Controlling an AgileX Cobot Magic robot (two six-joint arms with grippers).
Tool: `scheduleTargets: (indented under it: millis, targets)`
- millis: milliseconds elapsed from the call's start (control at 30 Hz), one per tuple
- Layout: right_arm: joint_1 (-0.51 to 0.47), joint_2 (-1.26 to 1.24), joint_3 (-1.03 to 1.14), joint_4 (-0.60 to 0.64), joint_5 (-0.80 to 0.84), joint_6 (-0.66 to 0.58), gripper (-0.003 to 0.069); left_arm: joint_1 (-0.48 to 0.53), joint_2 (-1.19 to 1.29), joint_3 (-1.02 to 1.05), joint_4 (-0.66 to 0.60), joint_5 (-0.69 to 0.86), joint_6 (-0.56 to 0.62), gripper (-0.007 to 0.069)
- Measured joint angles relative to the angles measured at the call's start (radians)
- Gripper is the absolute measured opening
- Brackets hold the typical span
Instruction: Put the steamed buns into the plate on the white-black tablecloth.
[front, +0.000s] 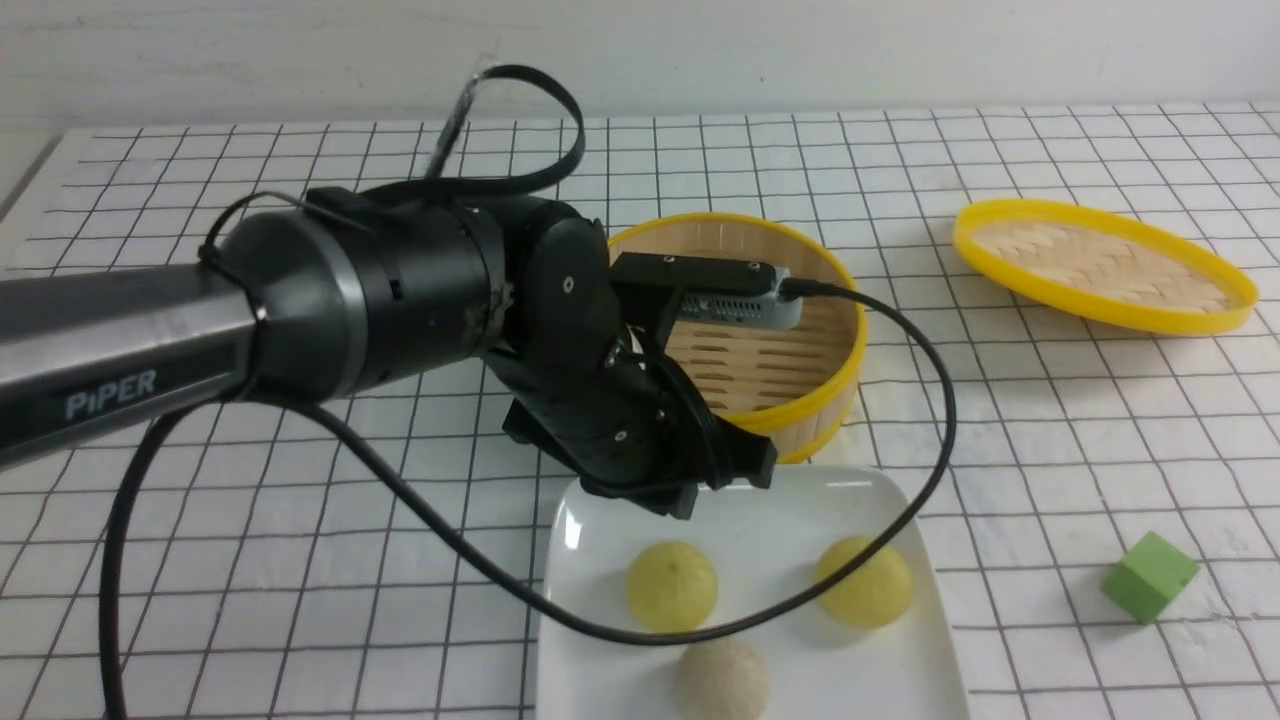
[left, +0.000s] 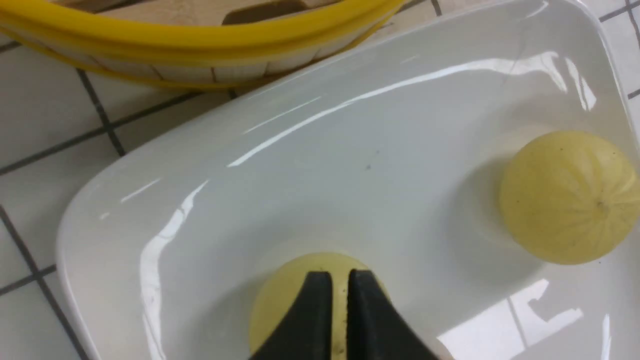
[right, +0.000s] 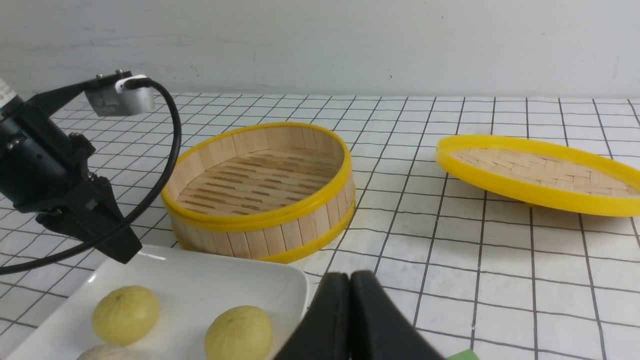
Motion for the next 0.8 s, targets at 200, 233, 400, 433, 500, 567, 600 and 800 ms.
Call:
scheduleTargets:
  millis: [200, 233, 400, 433, 500, 567, 600, 800]
  targets:
    - [0.000, 0.001, 0.000, 0.000, 0.000, -0.002, 0.0020, 0.000, 0.000, 0.000, 0.002, -0.011, 0.000, 0.0002]
    - [0.000, 0.001, 0.000, 0.000, 0.000, -0.002, 0.0021, 0.000, 0.000, 0.000, 0.002, -0.012, 0.000, 0.0002]
    - [0.000, 0.001, 0.000, 0.000, 0.000, -0.005, 0.0028, 0.000, 0.000, 0.000, 0.002, -0.012, 0.000, 0.0002]
    - [0.000, 0.001, 0.000, 0.000, 0.000, -0.009, 0.0030, 0.000, 0.000, 0.000, 0.004, -0.013, 0.000, 0.0002]
    - [0.000, 0.001, 0.002, 0.000, -0.001, -0.010, 0.0032, 0.000, 0.000, 0.000, 0.009, -0.016, 0.000, 0.0002]
    - [-0.001, 0.001, 0.010, -0.008, -0.001, -0.011, 0.0034, 0.000, 0.000, 0.000, 0.012, -0.018, 0.000, 0.0002]
    - [-0.008, -0.005, 0.027, -0.029, -0.005, -0.012, 0.0036, 0.000, -0.001, 0.000, 0.018, -0.021, 0.000, 0.0002]
    - [-0.107, -0.063, 0.159, -0.101, -0.013, -0.013, 0.0043, 0.000, -0.052, 0.000, 0.039, -0.005, 0.000, 0.0002]
